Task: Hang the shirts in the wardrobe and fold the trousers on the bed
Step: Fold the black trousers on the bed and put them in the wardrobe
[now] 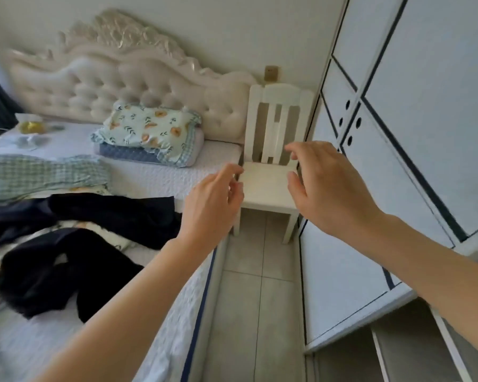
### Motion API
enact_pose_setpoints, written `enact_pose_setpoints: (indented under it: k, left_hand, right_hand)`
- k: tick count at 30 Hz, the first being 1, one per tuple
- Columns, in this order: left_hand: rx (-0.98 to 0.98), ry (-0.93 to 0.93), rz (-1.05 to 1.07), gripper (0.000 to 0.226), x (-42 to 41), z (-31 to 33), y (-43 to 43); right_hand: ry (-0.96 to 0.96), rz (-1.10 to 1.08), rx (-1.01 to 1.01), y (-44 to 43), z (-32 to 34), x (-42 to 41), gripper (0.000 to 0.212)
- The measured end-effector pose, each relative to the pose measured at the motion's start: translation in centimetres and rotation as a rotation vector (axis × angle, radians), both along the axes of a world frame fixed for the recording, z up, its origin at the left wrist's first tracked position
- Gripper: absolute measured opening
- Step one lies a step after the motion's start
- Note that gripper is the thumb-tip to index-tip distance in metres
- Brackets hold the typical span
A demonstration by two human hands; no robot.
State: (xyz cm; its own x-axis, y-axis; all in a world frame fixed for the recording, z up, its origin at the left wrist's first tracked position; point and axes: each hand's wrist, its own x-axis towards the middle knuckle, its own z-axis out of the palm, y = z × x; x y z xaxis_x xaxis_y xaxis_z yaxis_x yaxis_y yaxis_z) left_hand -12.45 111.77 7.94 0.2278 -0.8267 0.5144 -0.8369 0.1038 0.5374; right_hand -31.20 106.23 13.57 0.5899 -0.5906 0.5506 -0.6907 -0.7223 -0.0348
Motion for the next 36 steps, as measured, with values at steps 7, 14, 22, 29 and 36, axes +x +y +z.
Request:
enact_pose_setpoints:
  k: [7, 14, 22, 29, 36]
  left_hand:
    - [0.258, 0.175, 0.280, 0.025, 8.8, -10.4, 3.0]
    - [0.520, 0.187, 0.484, 0.027, 17.0, -17.9, 6.3]
    - [0.628, 0.313, 0.685, 0.028, 22.8, -21.1, 7.4]
    - [0.693, 0.450, 0.792, 0.026, 25.3, -23.1, 1.4]
    - [0.736, 0.628, 0.940, 0.025, 27.3, -25.4, -8.9]
  right_hand:
    - [0.018, 0.114, 0.239, -1.6, -10.8, 10.1, 0.034]
    - [0.201, 0.202, 0.464, -2.2, -20.0, 19.1, 0.035]
    - [0.331, 0.351, 0.588, -5.3, -24.4, 27.0, 0.038]
    - [0.453, 0.434, 0.654, -12.2, -27.8, 32.8, 0.038]
    - [0.700, 0.472, 0.755, -23.0, -30.9, 36.9, 0.029]
